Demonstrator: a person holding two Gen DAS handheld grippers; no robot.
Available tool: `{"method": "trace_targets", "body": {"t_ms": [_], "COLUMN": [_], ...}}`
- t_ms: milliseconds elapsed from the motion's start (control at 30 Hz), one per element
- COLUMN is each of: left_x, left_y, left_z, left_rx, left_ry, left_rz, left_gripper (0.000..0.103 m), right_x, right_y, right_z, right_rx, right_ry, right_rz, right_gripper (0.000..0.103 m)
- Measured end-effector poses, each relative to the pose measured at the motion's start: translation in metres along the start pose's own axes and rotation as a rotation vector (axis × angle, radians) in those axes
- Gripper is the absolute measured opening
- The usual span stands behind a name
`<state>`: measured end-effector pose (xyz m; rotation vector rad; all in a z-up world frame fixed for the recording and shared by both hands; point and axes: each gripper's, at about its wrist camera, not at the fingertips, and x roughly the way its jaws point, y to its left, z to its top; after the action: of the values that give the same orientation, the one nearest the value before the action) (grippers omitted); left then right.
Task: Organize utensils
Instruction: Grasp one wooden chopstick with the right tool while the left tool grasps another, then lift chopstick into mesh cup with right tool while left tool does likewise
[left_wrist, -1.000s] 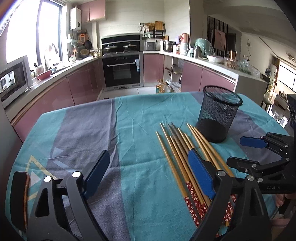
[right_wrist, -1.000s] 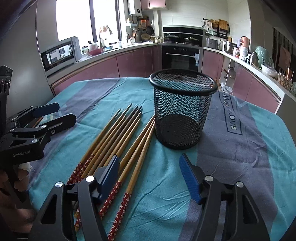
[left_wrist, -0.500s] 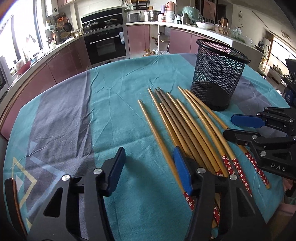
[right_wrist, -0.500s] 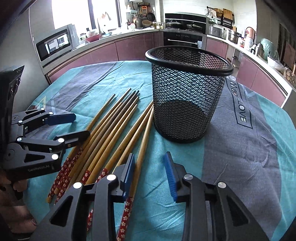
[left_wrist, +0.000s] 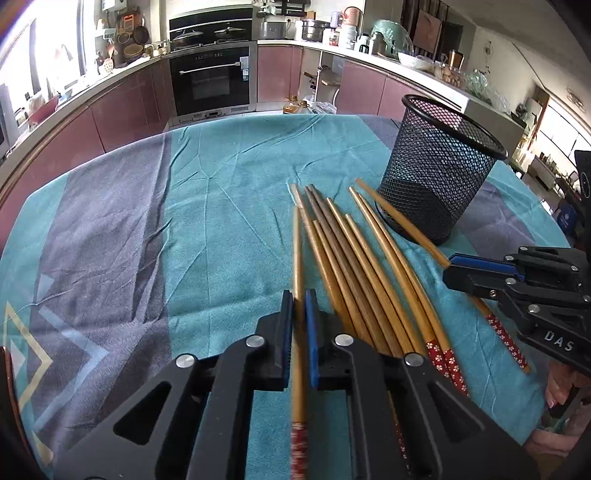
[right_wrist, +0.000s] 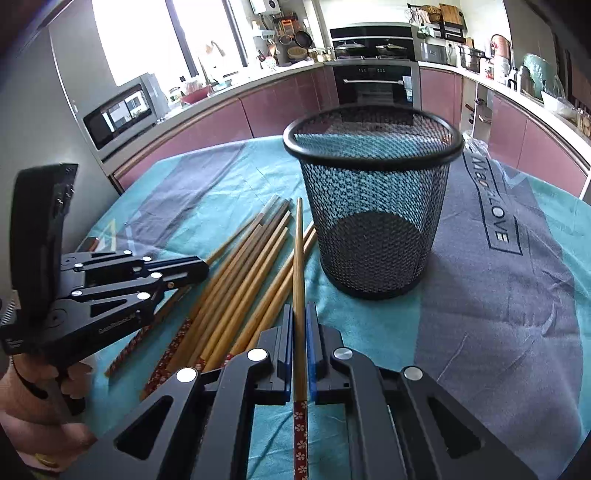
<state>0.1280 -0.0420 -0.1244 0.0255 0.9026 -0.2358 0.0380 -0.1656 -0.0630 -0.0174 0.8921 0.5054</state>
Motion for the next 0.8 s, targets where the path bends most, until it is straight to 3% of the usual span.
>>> {"method": "trace_targets", "body": {"t_ms": [200,433,800], "left_x": [-0.034,-0.099,-0.174], "left_y": [0.004,0.003,-0.007], "left_z": [0.006,0.027,0.07], "left_rx": [-0.008,0.015,0.02], "left_ry": [-0.063,-0.192,-0.345], "left_rz": [-0.053,-0.18,-0.3], "left_gripper": [0.008,0.008,0.008], "right_x": [-0.036,-0.073,-0.09], "right_y": [0.005,0.003,-0.015], "right_z": [0.011,0.03,0.055], "right_rx": [-0.029,-0.037,-0.014], "right_ry": [-0.098,-0.215,-0.312], "right_rz": [0.069,0.106,0.185], "right_gripper": [0.006,0.006,0.006]}}
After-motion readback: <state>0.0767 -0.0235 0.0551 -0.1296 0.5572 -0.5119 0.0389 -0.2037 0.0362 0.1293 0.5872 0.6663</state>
